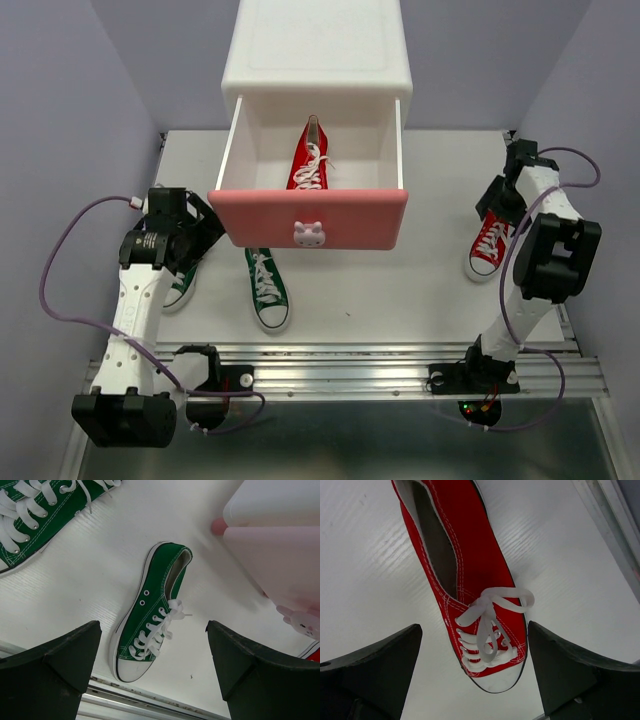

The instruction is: Place and organize the shoes in the shoe cabinet

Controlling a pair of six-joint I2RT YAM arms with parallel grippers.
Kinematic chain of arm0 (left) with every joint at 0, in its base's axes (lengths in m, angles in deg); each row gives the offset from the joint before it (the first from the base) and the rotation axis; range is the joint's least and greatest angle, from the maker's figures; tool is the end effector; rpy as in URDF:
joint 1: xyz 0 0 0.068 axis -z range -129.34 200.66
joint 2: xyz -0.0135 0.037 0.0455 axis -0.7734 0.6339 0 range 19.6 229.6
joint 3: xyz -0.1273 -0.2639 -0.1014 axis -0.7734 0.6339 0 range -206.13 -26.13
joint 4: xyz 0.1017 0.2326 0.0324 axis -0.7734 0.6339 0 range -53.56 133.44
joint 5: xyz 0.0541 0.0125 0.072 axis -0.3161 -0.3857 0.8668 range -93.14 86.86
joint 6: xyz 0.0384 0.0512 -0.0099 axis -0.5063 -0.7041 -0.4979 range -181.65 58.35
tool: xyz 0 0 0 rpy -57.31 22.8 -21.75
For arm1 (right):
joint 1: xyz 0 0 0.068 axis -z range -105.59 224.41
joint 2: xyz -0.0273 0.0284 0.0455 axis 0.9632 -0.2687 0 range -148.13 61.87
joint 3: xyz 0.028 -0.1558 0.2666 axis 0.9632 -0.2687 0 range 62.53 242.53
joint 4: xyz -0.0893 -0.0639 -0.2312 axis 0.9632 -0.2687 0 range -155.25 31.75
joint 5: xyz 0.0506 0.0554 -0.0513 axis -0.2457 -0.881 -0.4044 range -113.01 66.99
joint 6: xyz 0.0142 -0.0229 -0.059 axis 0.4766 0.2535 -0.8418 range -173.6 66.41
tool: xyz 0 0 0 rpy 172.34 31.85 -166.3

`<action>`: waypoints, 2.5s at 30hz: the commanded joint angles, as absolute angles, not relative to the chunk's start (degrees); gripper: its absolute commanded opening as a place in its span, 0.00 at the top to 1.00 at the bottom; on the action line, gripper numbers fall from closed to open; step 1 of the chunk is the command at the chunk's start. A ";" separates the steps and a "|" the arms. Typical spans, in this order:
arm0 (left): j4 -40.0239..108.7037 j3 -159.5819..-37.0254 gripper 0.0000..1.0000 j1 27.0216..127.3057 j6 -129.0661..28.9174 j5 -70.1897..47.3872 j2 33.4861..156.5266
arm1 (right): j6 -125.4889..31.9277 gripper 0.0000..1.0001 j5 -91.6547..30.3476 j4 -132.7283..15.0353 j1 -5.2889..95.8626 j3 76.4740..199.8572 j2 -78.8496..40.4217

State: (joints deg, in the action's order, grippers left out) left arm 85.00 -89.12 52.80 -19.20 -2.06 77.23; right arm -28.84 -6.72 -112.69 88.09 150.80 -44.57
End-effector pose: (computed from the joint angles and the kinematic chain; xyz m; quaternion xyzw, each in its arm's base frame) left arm 0.1814 -0.0059 0.3656 -0.3198 0.8602 -0.1427 0.3707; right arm 0.3737 -0.1055 0.2690 0.3423 0.9169 -0.1250 0.1624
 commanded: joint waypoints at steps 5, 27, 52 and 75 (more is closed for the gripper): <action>83.64 -87.48 0.01 52.51 -19.29 -1.65 75.76 | -29.34 0.35 -8.07 -106.68 87.95 148.14 -45.36; 86.80 -91.00 0.01 52.51 -19.20 -0.33 76.20 | -28.11 0.99 -13.15 -101.94 87.95 156.03 -37.73; 87.86 -95.83 0.01 52.51 -18.94 -1.21 76.82 | 10.98 0.99 -60.45 -52.91 87.95 202.17 -39.82; 87.69 -93.46 0.01 52.51 -17.53 -1.21 74.62 | -4.71 0.99 -53.69 -71.76 50.96 207.38 -40.09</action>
State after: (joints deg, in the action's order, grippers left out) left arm 88.54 -93.40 52.80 -17.08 -1.45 74.47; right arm 4.42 -55.81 -65.91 54.08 205.40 -44.28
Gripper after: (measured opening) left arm 0.986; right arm 0.121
